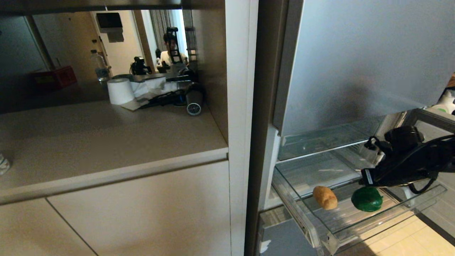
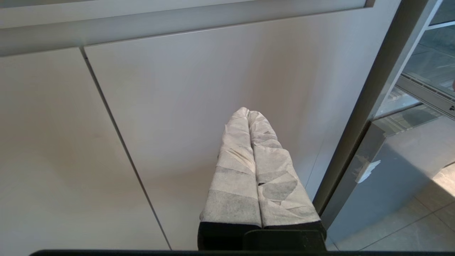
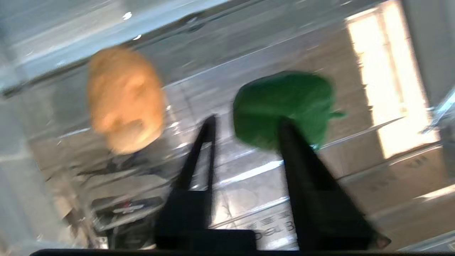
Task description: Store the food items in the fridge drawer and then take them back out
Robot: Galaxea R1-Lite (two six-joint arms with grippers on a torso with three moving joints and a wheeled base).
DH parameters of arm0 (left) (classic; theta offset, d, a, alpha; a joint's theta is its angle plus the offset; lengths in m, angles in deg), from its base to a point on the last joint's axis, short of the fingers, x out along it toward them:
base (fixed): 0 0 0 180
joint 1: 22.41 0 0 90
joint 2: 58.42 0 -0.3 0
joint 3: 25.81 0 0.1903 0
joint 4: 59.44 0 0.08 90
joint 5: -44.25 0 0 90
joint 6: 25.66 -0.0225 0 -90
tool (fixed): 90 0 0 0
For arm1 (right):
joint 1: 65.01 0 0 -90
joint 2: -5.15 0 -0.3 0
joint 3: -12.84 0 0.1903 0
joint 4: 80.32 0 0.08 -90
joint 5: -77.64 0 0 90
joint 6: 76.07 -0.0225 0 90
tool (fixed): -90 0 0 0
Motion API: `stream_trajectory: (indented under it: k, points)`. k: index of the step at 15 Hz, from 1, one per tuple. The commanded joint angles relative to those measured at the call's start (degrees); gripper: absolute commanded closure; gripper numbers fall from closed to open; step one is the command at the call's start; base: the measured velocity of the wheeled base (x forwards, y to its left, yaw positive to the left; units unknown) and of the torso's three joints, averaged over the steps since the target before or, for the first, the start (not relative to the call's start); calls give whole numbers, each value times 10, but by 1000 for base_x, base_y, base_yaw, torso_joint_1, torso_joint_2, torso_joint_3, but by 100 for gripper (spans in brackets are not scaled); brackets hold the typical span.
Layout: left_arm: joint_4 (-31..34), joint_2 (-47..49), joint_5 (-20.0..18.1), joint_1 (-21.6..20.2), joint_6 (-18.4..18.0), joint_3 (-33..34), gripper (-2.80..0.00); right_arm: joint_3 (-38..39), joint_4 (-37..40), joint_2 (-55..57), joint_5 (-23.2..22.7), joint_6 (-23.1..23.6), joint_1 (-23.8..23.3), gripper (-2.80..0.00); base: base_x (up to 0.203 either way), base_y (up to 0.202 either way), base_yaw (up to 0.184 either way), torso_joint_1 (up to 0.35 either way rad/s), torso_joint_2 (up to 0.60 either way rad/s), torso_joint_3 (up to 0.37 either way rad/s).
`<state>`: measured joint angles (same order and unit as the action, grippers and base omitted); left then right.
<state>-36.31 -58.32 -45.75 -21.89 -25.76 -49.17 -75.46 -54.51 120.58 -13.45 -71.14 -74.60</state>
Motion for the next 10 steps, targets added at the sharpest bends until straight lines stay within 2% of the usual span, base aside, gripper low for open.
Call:
stream_trajectory:
  k: [1, 3, 10]
  points:
    - [0, 1, 0, 0, 0, 0, 0, -51, 59, 21, 7, 2, -3, -280, 0, 0, 0, 0, 0, 0]
    - [0, 1, 0, 0, 0, 0, 0, -93, 92, 43, 10, 2, -7, -280, 0, 0, 0, 0, 0, 0]
    - [0, 1, 0, 0, 0, 0, 0, -163, 104, 133, 14, 12, -32, -280, 0, 0, 0, 0, 0, 0]
